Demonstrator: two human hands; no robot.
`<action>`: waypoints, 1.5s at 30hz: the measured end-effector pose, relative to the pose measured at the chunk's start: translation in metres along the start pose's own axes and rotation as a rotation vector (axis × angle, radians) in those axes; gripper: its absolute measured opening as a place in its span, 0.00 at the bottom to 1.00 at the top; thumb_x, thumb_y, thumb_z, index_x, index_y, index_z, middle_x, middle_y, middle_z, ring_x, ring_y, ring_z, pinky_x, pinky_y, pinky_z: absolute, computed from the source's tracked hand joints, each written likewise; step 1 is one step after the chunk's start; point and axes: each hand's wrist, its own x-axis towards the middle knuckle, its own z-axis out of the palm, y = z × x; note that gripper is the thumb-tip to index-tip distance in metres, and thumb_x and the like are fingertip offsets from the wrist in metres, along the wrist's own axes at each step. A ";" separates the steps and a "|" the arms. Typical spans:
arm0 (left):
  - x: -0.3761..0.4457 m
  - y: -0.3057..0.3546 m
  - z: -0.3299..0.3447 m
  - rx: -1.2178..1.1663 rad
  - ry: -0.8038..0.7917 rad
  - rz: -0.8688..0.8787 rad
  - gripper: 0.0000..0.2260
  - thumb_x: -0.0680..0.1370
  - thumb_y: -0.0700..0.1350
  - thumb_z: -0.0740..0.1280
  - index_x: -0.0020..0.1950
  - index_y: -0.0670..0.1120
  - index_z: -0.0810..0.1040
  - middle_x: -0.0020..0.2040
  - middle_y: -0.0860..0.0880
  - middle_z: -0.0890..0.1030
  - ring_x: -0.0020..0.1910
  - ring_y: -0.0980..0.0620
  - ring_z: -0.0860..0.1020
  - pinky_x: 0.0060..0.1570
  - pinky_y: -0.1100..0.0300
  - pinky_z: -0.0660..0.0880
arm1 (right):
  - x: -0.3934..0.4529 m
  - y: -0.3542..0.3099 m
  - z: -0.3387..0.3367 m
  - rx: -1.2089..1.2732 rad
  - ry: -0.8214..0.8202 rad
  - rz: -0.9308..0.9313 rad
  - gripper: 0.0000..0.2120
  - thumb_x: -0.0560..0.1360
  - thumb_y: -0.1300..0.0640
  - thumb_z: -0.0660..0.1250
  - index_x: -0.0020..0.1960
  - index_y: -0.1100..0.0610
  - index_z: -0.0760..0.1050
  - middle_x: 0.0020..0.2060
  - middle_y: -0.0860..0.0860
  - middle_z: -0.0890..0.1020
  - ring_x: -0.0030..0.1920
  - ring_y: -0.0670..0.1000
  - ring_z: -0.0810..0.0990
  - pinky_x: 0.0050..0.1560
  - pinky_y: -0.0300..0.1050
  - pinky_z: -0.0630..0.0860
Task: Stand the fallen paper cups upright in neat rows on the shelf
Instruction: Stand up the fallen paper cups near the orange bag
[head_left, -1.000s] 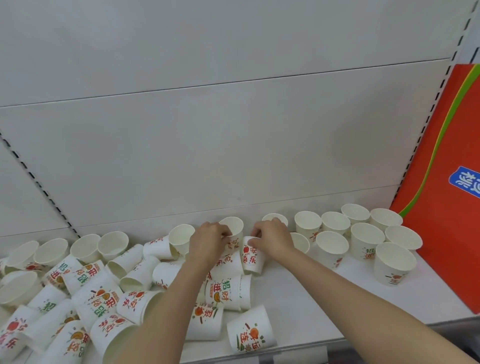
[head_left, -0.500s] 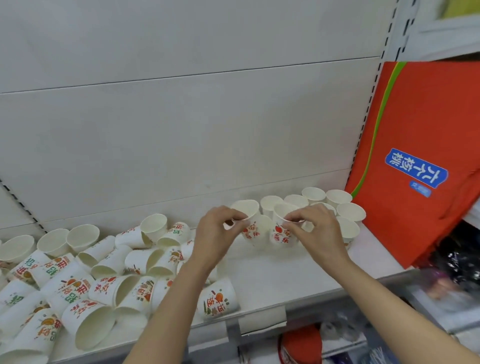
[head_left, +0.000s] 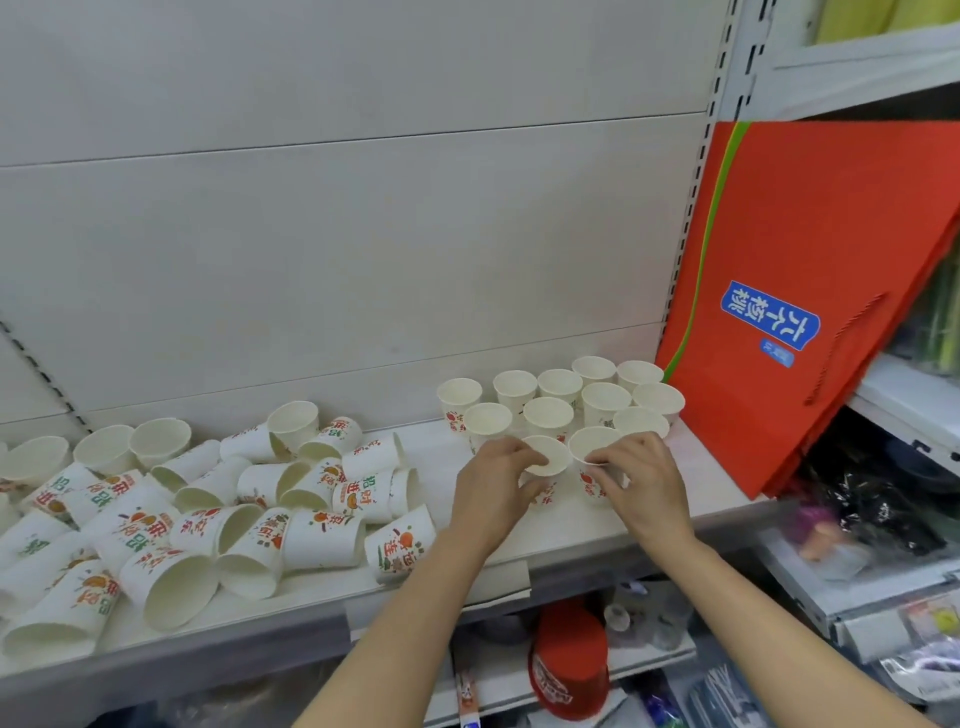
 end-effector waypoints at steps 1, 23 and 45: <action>-0.001 -0.002 -0.004 -0.006 0.007 0.000 0.13 0.75 0.55 0.70 0.59 0.56 0.80 0.59 0.59 0.77 0.54 0.56 0.75 0.48 0.61 0.72 | 0.001 0.000 0.001 -0.015 -0.010 0.003 0.09 0.65 0.60 0.79 0.44 0.56 0.83 0.39 0.48 0.83 0.47 0.56 0.76 0.45 0.47 0.72; 0.053 -0.175 -0.096 0.115 -0.482 -0.295 0.34 0.68 0.49 0.76 0.72 0.52 0.68 0.66 0.48 0.75 0.63 0.48 0.74 0.57 0.57 0.71 | 0.041 -0.163 0.109 0.335 -0.477 0.264 0.09 0.70 0.45 0.72 0.41 0.50 0.83 0.37 0.42 0.84 0.40 0.39 0.79 0.46 0.39 0.76; 0.016 -0.164 -0.134 -0.275 -0.295 -0.086 0.37 0.67 0.53 0.77 0.73 0.51 0.67 0.67 0.55 0.73 0.65 0.56 0.72 0.62 0.61 0.69 | 0.063 -0.176 0.118 0.474 -0.264 0.495 0.06 0.70 0.57 0.72 0.36 0.56 0.79 0.33 0.51 0.81 0.36 0.48 0.78 0.44 0.49 0.75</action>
